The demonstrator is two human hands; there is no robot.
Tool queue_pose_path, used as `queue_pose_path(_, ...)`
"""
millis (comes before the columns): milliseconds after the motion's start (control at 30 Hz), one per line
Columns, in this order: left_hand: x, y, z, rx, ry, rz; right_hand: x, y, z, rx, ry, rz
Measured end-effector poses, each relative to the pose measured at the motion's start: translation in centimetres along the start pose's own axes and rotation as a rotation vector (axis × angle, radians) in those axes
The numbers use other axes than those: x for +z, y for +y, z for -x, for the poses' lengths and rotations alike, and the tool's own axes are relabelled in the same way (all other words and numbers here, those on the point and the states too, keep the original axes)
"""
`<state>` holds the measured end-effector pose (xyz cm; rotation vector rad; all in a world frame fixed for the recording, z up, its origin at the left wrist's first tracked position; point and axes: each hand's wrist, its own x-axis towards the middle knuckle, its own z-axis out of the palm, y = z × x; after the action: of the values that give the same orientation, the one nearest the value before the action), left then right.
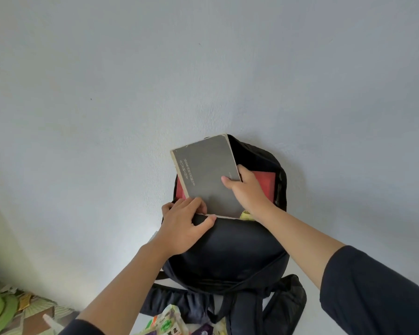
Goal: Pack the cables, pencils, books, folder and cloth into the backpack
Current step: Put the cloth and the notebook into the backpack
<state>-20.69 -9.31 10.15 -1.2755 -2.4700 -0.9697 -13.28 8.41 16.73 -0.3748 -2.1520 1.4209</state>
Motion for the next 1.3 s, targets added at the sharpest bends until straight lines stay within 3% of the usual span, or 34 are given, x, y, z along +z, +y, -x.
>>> queue_pose_path(267,0.4,0.0,-0.4,-0.074,0.063,0.133,-3.2,-2.8,-1.8,-0.107,-0.087,0.432)
queue_pose_path(433,0.0,-0.2,-0.1,-0.079,0.054,0.199,-3.3,-1.1,-1.2,-0.159,-0.064,0.569)
queue_pose_path(633,-1.0,0.2,-0.8,-0.154,0.007,0.275,-4.1,-0.3,0.1,-0.14,-0.142,0.506)
queue_pose_path(800,-2.2,0.7,-1.1,-0.16,0.037,0.177,-4.5,0.9,0.7,-0.111,-0.07,0.378)
queue_pose_path(900,-3.1,1.1,-1.6,-0.118,-0.118,-0.004,-4.2,1.5,0.8,-0.062,-0.024,0.221)
queue_pose_path(1067,-2.8,1.8,-2.3,-0.069,-0.332,-0.245,-4.6,1.6,0.3,0.006,-0.018,0.203)
queue_pose_path(1300,-1.6,0.4,-0.8,-0.012,-0.178,-0.212,-4.7,0.7,0.4,-0.095,-0.121,0.309)
